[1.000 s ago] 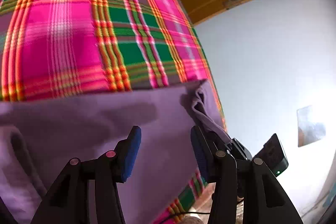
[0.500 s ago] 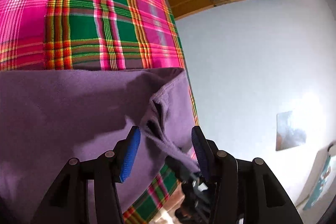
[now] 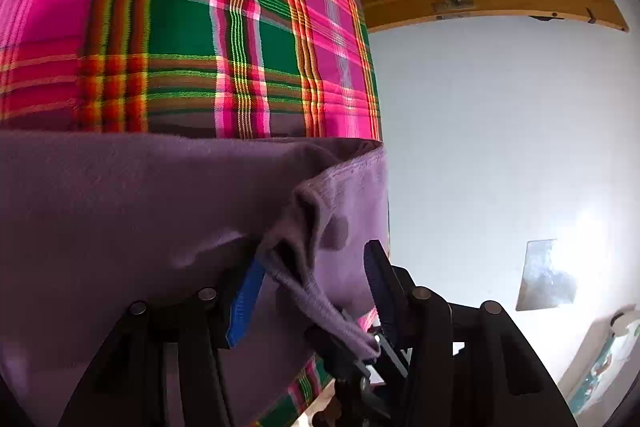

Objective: Fold clothes

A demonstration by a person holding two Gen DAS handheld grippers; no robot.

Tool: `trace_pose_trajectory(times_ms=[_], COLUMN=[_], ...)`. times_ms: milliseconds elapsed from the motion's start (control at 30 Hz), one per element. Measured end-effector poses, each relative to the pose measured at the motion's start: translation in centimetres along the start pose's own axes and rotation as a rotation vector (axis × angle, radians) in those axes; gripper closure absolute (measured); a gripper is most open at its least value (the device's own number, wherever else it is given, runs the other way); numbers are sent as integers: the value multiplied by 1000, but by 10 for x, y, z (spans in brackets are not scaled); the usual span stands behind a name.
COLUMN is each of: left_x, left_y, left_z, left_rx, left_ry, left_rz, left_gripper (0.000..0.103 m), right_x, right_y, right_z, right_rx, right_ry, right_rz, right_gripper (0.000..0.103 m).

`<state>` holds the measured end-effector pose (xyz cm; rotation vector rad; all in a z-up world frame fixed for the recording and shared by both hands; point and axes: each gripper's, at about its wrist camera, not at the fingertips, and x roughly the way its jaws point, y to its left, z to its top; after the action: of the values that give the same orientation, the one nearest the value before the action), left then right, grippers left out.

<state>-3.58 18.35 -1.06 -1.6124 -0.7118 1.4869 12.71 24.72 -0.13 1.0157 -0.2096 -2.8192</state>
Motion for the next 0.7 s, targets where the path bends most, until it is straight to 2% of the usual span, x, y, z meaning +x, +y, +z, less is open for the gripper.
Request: trace_pose_trajectory(times_ms=[100, 167, 267, 700], left_x=[-2, -7, -16, -48], left_y=[1, -2, -4, -1], left_z=[3, 3, 3, -9], left_rx=[2, 27, 51, 81], left_ry=[-17, -44, -81, -145], left_rz=[-2, 14, 26, 34], left_gripper=[62, 76, 86, 92], right_x=[1, 0, 0, -4], right_y=[4, 6, 10, 37], right_z=[2, 4, 7, 13], right_rx=[-1, -3, -7, -33], right_ry=[0, -5, -10, -28], right_rz=[18, 25, 35, 75], right_gripper=[92, 92, 92, 92])
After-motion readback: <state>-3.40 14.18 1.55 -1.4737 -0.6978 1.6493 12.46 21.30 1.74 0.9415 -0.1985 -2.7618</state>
